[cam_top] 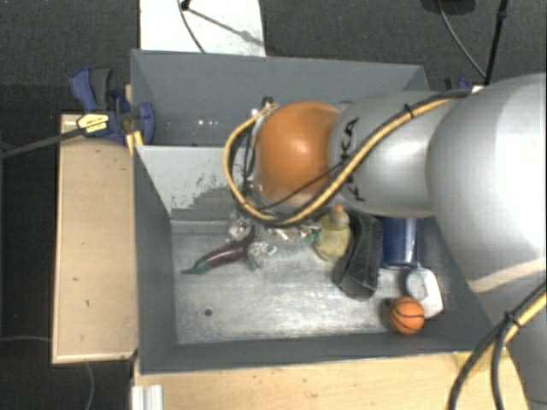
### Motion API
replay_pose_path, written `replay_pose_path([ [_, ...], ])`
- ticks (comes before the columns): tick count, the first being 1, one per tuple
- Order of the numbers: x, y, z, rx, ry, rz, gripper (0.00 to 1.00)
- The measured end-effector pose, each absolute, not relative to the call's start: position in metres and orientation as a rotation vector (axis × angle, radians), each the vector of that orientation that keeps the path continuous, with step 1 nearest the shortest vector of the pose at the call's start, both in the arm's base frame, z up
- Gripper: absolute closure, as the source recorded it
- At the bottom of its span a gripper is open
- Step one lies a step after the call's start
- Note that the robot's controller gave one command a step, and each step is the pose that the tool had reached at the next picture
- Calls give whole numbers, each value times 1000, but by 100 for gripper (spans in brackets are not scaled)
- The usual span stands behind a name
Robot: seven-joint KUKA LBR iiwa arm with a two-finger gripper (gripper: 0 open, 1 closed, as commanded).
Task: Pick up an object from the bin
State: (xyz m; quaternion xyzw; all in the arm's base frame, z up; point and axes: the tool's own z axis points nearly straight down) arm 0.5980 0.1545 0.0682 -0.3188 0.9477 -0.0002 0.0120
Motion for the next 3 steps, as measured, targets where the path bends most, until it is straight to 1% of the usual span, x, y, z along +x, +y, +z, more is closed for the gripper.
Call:
replay_pose_path([
  [1,603,156,141,-978,2972,0,100],
  [2,597,155,79,-986,2986,3,100],
  [3,605,157,146,-965,2980,0,100],
])
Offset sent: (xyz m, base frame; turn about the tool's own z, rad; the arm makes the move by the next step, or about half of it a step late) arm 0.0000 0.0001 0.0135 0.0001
